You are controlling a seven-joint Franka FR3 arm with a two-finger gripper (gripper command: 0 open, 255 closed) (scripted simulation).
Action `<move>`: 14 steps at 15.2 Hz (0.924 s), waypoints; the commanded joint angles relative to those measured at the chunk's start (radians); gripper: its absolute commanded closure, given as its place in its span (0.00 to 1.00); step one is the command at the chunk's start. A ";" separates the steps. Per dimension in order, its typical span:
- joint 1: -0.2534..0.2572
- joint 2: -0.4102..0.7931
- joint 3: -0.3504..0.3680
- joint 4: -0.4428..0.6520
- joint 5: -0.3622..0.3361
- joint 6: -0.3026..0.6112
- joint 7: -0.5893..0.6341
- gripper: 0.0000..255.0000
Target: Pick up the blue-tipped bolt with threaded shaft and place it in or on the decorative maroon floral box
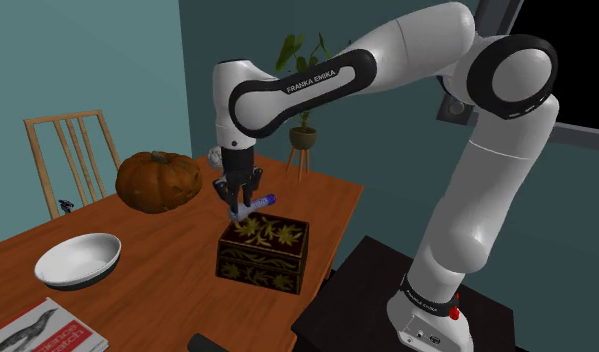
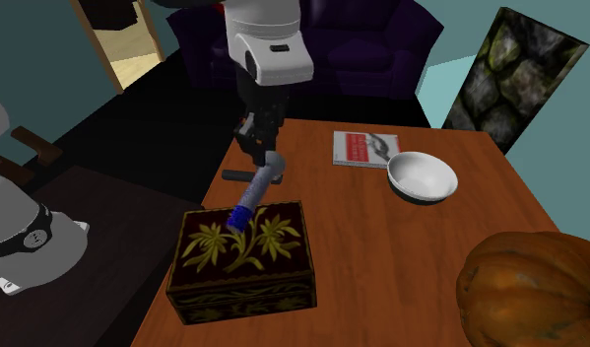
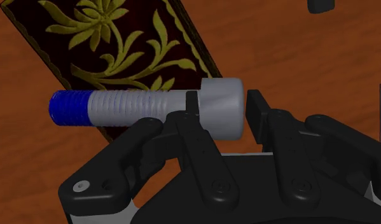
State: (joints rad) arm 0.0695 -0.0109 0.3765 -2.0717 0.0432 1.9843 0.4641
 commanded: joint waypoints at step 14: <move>-0.021 -0.146 -0.033 -0.281 0.056 0.140 -0.096 1.00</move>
State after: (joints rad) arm 0.0490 -0.1679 0.3416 -2.3465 0.1016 2.1063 0.3658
